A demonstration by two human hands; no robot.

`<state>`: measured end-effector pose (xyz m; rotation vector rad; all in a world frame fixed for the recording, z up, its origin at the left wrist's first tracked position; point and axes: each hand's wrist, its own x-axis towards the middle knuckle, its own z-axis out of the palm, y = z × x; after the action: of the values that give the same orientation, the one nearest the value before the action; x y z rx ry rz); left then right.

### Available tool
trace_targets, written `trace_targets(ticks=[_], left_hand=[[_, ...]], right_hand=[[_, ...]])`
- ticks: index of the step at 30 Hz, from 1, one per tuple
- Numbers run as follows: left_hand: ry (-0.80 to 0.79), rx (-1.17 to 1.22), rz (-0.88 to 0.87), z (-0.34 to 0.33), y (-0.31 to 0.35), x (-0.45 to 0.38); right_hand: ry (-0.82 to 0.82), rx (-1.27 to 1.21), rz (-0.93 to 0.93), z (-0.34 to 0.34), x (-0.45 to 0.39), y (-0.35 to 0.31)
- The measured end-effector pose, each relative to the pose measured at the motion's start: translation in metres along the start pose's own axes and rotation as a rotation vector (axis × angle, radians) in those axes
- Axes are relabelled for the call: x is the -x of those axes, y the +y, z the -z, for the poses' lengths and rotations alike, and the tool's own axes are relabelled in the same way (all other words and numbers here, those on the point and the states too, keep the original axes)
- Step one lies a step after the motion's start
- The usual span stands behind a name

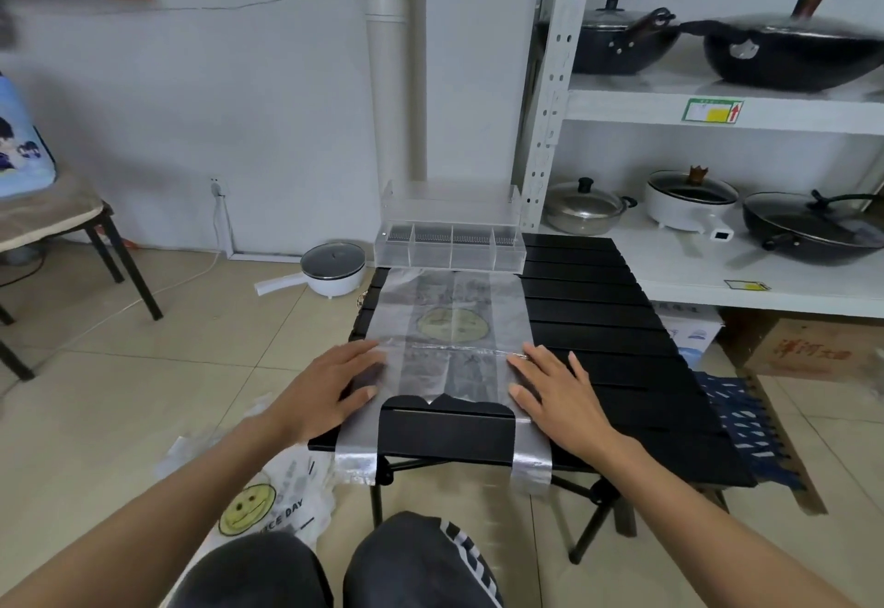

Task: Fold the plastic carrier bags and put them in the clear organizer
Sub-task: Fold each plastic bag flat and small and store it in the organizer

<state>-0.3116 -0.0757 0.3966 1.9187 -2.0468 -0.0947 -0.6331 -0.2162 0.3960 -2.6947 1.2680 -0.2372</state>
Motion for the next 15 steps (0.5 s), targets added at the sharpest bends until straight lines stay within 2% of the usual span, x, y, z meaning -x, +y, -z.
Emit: trace_targets(ticks=[4,6,11,15], left_hand=[[0.015,0.026,-0.022,0.017,0.004,0.028],[-0.035,-0.015,-0.054,0.022,0.002,0.041],[-0.226,-0.198,-0.123,0.025,-0.008,0.06],[-0.247,-0.256,-0.132,0.012,-0.007,0.052]], right_hand=[[0.096,-0.143,0.056,0.001,0.01,0.007],[0.1,-0.188,0.115,0.003,0.021,0.012],[-0.03,-0.098,0.228,0.013,0.054,0.021],[-0.162,0.086,0.29,0.021,0.069,0.021]])
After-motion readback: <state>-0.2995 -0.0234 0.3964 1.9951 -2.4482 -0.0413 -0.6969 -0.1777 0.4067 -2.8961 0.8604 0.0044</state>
